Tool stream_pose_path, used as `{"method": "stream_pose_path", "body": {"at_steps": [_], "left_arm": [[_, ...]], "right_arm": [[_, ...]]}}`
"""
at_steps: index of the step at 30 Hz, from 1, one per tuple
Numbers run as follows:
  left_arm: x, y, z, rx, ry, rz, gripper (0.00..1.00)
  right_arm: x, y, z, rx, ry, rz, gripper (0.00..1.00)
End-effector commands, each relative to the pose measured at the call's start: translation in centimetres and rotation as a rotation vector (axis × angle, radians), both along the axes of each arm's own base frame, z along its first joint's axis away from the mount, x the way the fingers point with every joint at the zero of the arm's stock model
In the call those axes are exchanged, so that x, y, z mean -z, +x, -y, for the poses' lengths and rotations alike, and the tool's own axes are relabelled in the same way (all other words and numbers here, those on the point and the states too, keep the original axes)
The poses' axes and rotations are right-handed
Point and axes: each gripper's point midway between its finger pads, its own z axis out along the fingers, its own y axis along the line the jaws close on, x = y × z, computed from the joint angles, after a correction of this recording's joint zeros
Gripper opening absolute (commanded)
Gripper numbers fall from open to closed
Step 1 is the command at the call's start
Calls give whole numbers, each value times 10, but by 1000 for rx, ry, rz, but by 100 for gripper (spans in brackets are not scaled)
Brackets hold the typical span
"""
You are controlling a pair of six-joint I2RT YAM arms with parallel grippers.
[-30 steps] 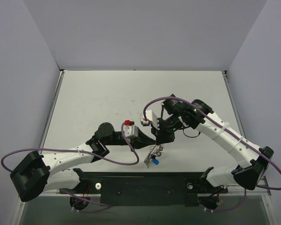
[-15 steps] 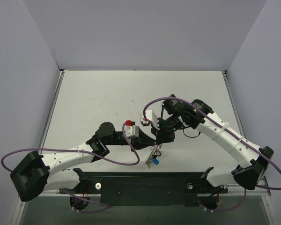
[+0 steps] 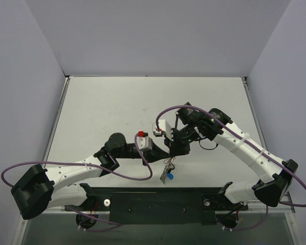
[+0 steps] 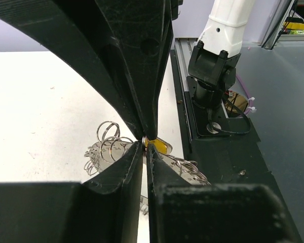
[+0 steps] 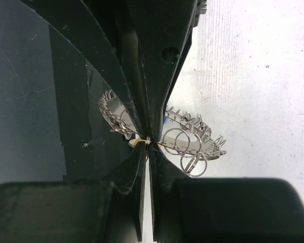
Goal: Put the keys on the keyring
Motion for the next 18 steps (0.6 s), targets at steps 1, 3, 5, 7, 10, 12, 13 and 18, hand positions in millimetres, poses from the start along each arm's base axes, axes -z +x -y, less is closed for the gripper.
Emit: {"method": "stream_pose_path", "body": {"at_steps": [1,3,5,7,10,12,13,18], "left_arm": [[-22,-1,5,14,-46,42,14],[-23,-1,5,17,-48,42,8],[-26,-2,5,22,-55,47,0],[-27,-3,3,21,-63,43,0],[-35,0,-1,-11,-110,43,0],[-42,2,-6,-32,-150,34,0],[-42,2,-8,-39,-160,17,0],[-63,14,-21,-99,-278,-4,0]], "right_arm": [[-14,-2,-11,-16,63,5,0],[-13,-2,-11,-18,64,1,0],[-12,-2,-11,-16,60,-1,0],[-13,-3,-11,-14,62,-1,0],[-14,1,-13,21,79,-6,0],[-19,1,-15,51,124,-37,15],[-19,5,-19,70,150,-48,23],[-48,13,-23,214,360,-200,35]]}}
